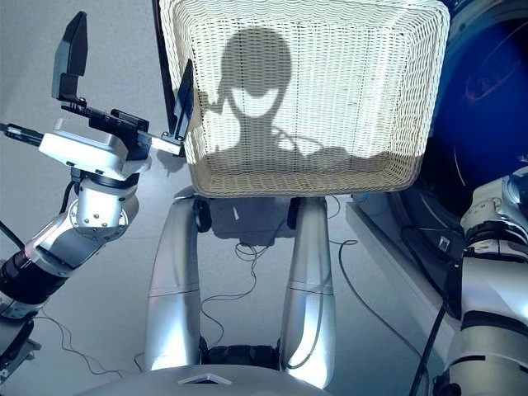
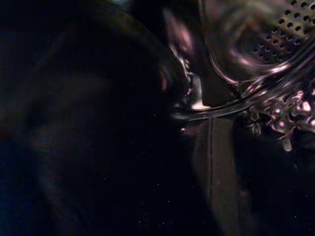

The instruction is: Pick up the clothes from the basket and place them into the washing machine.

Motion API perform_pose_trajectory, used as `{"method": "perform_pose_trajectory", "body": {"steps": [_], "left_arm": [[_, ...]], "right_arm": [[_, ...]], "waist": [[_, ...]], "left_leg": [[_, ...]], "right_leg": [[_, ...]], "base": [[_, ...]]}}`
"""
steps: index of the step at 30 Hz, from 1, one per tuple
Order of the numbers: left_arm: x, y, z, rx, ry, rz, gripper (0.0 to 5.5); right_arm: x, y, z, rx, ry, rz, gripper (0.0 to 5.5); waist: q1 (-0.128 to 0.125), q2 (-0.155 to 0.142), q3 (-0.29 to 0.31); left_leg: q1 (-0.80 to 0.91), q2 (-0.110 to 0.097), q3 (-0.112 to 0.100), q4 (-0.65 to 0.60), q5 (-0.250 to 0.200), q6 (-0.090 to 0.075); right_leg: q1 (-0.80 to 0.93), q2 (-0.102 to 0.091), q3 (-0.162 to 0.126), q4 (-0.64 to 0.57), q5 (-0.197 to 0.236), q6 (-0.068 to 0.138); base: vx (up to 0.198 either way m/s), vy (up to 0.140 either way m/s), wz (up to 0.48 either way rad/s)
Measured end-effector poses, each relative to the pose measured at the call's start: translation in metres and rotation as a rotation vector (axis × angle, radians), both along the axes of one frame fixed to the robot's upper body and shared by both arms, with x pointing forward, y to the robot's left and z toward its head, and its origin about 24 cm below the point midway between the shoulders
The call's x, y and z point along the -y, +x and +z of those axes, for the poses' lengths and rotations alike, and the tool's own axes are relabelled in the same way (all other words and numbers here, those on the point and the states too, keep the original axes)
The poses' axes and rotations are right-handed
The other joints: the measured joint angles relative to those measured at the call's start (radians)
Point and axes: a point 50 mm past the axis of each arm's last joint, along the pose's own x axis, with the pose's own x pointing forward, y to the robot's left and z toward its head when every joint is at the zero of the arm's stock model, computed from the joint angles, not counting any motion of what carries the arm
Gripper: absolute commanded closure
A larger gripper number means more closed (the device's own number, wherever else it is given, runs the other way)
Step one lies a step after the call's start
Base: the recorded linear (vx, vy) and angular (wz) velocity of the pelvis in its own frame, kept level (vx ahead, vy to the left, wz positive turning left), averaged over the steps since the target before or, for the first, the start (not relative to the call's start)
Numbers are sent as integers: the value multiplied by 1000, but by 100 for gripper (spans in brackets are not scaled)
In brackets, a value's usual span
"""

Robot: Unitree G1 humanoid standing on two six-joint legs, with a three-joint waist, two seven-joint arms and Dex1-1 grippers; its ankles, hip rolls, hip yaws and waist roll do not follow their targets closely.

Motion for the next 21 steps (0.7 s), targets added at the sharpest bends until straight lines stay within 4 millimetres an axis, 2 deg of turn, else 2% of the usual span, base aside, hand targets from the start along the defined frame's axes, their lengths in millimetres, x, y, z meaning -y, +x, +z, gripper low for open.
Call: {"method": "perform_pose_trajectory", "body": {"steps": [7,10,11,13,15,17,21], "left_arm": [[0,0,0,-16,1,-14,0],[1,1,-1,-23,-11,-12,0],[0,1,-3,-31,-31,-9,0],[0,1,-6,-49,-69,-7,0],[0,2,-6,-54,-79,2,0],[0,2,-6,-56,-98,14,0],[-5,2,-6,-54,-128,37,0]], "right_arm": [[-1,2,4,57,19,21,0],[-12,11,15,137,-35,94,0],[-24,18,21,186,-80,152,0],[-62,34,31,288,-164,306,0],[-100,41,29,337,-231,431,0],[-137,42,23,370,-272,541,0],[-181,34,7,383,-317,671,0]], "waist": [[0,0,0],[-6,0,0],[-15,0,0],[-39,-6,0],[-46,-7,0],[-51,-9,0],[-67,-20,0]], "left_leg": [[0,0,0,-1,0,1],[0,2,1,-1,-1,1],[0,1,1,0,-1,1],[1,5,3,-3,-2,1],[2,11,4,-2,-3,-1],[3,15,5,-5,-4,-2],[7,21,10,-18,-4,-3]], "right_leg": [[0,0,0,-2,0,0],[0,1,1,-3,2,4],[0,2,1,-3,2,3],[-1,5,3,-5,1,0],[-2,11,3,-8,2,-4],[-2,20,4,-17,6,-8],[-3,22,6,-24,7,-9]], "base": [[0,0,0],[0,0,0],[0,0,0],[0,0,0],[0,0,0],[0,0,0],[0,0,0]]}}
